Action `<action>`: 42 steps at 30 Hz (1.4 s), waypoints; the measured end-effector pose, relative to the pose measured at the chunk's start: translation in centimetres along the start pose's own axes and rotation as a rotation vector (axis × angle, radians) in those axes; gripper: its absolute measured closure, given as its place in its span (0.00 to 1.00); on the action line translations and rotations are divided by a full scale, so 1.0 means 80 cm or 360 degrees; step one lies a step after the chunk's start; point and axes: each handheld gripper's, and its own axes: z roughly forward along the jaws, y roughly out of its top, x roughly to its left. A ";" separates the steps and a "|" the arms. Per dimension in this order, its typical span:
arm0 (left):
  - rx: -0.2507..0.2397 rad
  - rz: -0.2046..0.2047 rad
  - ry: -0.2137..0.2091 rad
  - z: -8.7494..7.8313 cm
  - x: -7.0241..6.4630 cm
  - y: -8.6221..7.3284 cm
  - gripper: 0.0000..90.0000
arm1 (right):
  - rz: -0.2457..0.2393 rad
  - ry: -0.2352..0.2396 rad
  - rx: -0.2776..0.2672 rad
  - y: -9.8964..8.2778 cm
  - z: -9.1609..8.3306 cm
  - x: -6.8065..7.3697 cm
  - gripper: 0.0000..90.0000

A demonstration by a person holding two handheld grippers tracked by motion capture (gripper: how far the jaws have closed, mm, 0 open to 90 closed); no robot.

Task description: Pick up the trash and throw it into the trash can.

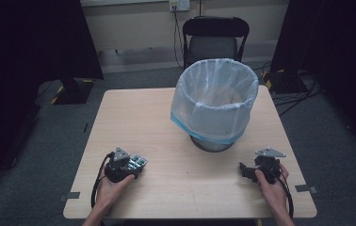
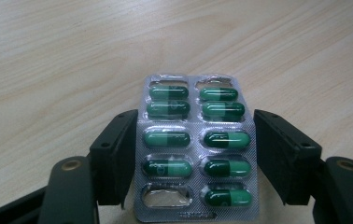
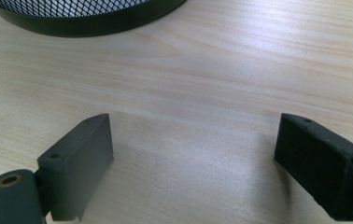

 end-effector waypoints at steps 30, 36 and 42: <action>-0.0355 0.0035 -0.0283 -0.056 -0.012 0.079 0.38 | 0.0000 0.0000 0.0000 0.000 0.000 0.000 0.12; -0.0412 0.0107 -0.0373 -0.063 -0.029 0.111 0.38 | 0.0000 0.0000 0.0000 0.000 0.000 0.000 0.12; -0.0464 0.0149 -0.0419 -0.067 -0.038 0.142 0.38 | 0.0000 0.0000 0.0000 0.000 0.000 0.000 0.12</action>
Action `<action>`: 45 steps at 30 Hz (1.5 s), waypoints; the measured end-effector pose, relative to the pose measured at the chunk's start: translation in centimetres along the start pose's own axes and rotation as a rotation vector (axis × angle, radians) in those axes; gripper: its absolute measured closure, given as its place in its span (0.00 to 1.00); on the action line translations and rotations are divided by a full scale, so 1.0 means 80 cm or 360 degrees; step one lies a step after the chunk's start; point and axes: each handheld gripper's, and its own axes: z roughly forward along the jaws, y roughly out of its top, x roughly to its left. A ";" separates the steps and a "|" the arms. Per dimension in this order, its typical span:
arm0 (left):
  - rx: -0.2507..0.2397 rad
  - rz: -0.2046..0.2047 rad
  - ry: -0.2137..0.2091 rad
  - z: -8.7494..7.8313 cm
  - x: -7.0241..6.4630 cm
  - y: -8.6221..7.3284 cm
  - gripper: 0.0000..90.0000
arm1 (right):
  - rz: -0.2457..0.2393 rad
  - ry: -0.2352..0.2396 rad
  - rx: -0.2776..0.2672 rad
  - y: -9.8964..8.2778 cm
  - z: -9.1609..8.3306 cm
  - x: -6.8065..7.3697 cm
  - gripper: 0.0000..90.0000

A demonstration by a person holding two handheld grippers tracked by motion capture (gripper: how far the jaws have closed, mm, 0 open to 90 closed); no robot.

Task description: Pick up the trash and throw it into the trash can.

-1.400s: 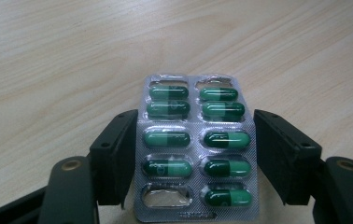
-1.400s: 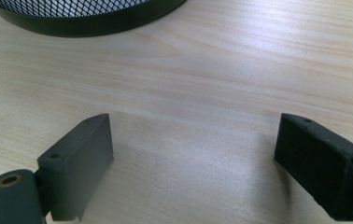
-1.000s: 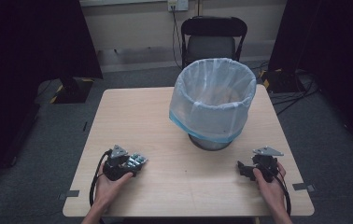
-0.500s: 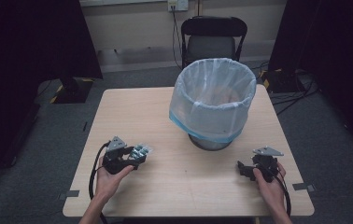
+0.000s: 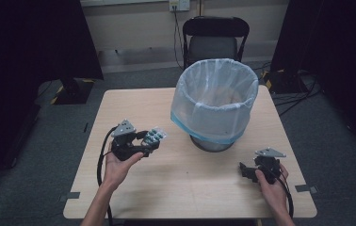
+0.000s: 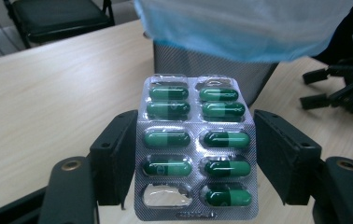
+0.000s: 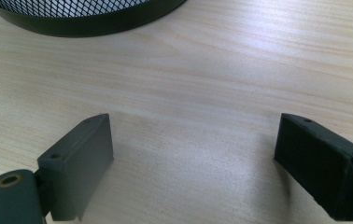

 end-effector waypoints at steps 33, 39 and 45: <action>-0.0283 0.0183 -0.0180 0.027 -0.023 0.192 0.38 | -0.0001 0.0000 0.0000 0.000 0.000 0.000 0.12; -0.0280 0.0227 -0.0175 0.045 -0.028 0.216 0.38 | -0.0001 0.0000 0.0000 0.000 0.000 0.000 0.12; -0.0288 0.0243 -0.0237 0.072 -0.035 0.244 0.38 | 0.0000 -0.0002 0.0000 0.000 0.000 0.000 0.12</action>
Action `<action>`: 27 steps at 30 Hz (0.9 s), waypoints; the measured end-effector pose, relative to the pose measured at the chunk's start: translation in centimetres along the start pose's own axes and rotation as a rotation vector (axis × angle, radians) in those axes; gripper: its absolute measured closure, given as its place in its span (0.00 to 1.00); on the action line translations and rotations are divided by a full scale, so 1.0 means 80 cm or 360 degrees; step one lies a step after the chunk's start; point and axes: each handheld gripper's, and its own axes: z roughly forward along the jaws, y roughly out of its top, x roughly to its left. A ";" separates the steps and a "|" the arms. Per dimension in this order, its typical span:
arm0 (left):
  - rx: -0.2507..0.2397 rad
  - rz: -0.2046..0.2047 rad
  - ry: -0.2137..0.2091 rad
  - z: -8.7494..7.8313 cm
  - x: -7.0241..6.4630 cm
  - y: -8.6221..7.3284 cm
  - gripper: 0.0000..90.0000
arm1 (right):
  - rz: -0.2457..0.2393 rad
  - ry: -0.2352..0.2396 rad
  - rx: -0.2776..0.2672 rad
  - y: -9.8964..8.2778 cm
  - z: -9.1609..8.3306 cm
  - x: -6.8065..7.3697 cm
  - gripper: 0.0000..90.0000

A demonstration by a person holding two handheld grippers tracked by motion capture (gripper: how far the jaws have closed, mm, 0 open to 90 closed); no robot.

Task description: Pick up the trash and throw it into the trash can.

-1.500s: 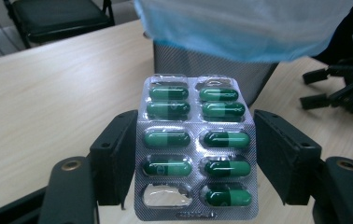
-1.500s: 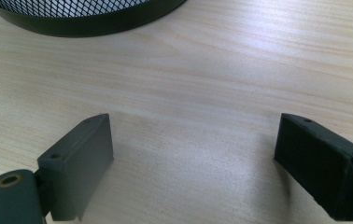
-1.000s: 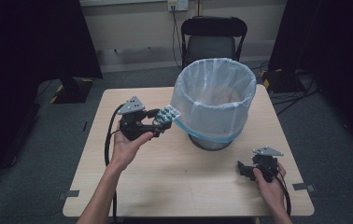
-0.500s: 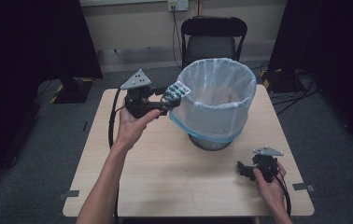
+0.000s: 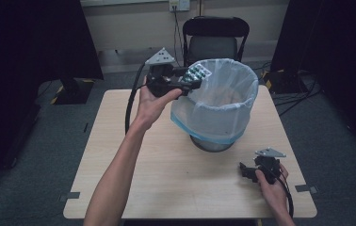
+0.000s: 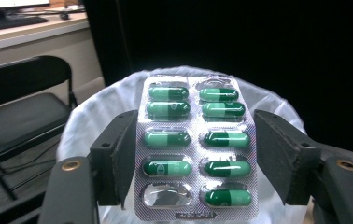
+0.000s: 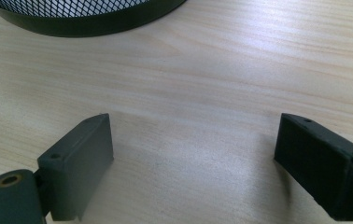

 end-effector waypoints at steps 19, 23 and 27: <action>0.0108 -0.0080 -0.0096 0.057 0.007 -0.006 0.37 | -0.0002 0.0002 0.0001 0.000 0.000 0.000 0.12; 0.0083 -0.0095 -0.0089 0.053 0.009 -0.008 0.29 | -0.0001 0.0002 0.0001 0.000 0.000 0.000 0.12; 0.0087 -0.0091 -0.0078 0.049 0.013 -0.008 0.24 | -0.0001 0.0002 0.0001 0.000 0.000 0.000 0.12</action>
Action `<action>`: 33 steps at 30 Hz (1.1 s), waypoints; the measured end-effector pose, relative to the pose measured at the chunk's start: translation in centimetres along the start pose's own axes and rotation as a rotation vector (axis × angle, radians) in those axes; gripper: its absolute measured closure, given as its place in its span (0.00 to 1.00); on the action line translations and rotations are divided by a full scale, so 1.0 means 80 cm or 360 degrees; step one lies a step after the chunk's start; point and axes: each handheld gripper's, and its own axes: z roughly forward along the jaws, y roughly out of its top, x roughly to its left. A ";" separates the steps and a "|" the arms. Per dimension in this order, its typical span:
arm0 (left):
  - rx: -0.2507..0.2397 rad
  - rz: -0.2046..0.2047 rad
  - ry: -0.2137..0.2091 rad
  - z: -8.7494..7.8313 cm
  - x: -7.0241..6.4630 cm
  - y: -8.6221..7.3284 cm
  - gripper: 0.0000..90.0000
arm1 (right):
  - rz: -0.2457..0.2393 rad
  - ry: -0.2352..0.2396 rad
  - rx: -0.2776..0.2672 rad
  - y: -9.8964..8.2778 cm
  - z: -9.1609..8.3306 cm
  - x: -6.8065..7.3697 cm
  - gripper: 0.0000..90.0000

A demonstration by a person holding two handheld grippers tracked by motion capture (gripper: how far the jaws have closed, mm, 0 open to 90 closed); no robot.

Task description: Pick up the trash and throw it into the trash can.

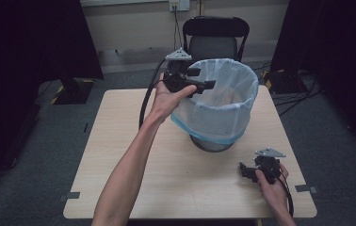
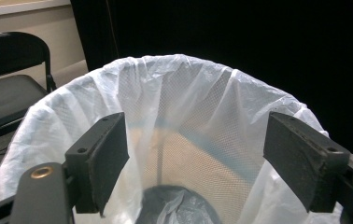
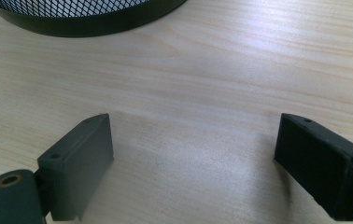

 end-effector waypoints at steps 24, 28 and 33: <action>-0.0037 -0.0055 0.0140 -0.117 0.025 -0.043 0.18 | 0.0000 0.0000 0.0000 0.000 0.000 0.000 0.12; -0.0036 -0.0124 0.0173 -0.140 0.034 -0.060 0.18 | 0.0001 0.0000 -0.0001 0.000 0.000 0.000 0.12; -0.0034 -0.0131 0.0231 -0.171 0.037 -0.077 0.18 | 0.0001 0.0000 0.0000 0.000 0.000 0.000 0.12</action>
